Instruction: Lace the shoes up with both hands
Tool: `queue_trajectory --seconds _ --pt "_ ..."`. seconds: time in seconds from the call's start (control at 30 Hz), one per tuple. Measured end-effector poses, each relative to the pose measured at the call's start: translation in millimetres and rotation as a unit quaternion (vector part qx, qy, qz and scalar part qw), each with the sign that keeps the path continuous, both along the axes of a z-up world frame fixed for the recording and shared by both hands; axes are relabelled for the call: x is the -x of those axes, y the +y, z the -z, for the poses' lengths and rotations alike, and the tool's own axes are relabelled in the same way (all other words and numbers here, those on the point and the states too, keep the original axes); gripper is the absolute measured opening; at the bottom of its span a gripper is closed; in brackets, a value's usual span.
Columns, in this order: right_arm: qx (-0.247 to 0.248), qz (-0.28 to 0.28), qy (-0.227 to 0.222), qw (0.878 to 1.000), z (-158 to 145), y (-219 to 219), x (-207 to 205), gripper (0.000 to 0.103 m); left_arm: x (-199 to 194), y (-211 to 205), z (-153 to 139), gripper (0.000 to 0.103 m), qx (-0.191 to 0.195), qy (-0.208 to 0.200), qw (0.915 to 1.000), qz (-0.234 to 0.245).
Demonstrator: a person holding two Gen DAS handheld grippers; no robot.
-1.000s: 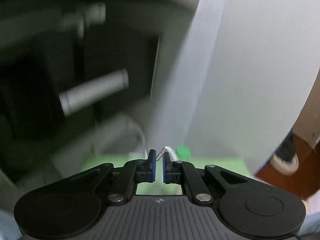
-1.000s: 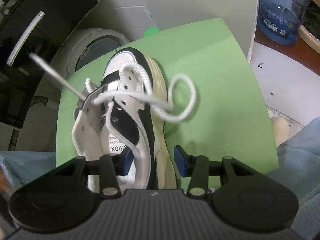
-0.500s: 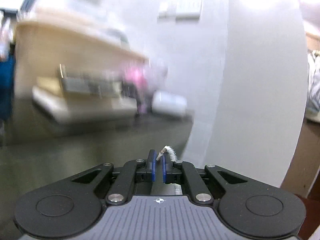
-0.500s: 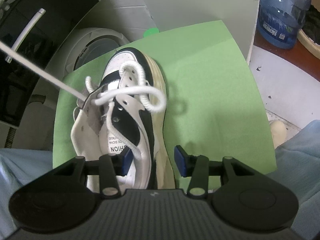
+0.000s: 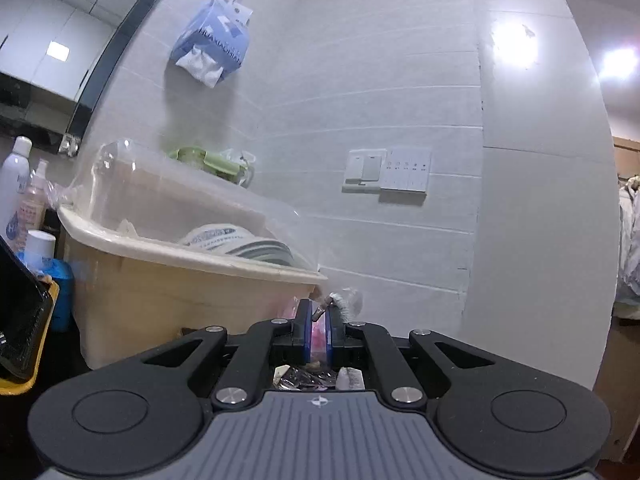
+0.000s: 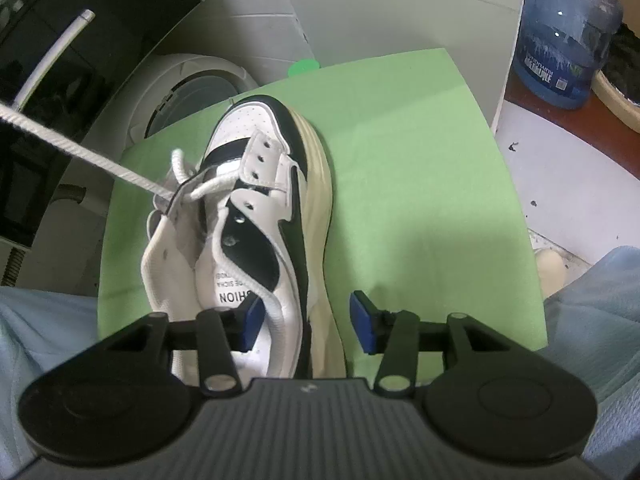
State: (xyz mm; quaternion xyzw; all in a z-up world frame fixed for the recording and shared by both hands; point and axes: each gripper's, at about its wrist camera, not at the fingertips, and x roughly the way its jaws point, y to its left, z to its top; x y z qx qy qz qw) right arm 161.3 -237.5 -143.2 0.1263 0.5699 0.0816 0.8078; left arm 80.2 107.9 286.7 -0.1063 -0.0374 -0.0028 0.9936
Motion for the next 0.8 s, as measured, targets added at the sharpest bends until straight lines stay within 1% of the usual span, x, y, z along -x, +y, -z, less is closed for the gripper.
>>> queue_trajectory --seconds 0.07,0.13,0.17,0.27,0.33,0.43,0.5,0.57,0.6,0.7,0.8 --pt "0.001 0.000 0.000 1.000 0 0 0 0.051 1 0 -2 0.005 0.002 0.003 1.0000 -0.004" --pt "0.002 0.002 -0.001 1.000 -1 4 3 0.051 -4 -1 2 0.005 0.007 0.013 0.9999 0.003" --pt "0.003 0.003 -0.001 1.000 -1 6 4 0.051 -5 -4 4 0.006 0.004 0.019 0.9998 0.006" --pt "0.004 0.003 0.001 1.000 -1 6 3 0.051 1 -16 15 0.005 -0.018 0.037 0.9985 0.035" --pt "0.003 0.004 0.003 1.000 -2 6 2 0.051 8 -25 28 0.005 -0.031 0.060 0.9957 0.065" --pt "0.000 0.007 0.005 1.000 -1 5 2 0.052 19 -40 54 0.004 -0.057 0.110 0.9864 0.109" --pt "0.000 0.007 0.006 1.000 -2 6 2 0.052 27 -48 72 0.004 -0.082 0.138 0.9792 0.124" --pt "0.001 0.007 0.005 1.000 -3 7 3 0.052 33 -54 90 0.004 -0.111 0.170 0.9706 0.128" --pt "0.002 0.006 0.005 1.000 -3 8 3 0.052 34 -55 98 0.005 -0.114 0.186 0.9672 0.131" --pt "0.004 0.005 0.003 1.000 -5 10 4 0.052 35 -51 124 0.005 -0.099 0.238 0.9562 0.139" --pt "0.009 0.001 0.001 1.000 -6 12 5 0.052 36 -46 149 0.005 -0.095 0.278 0.9466 0.133"
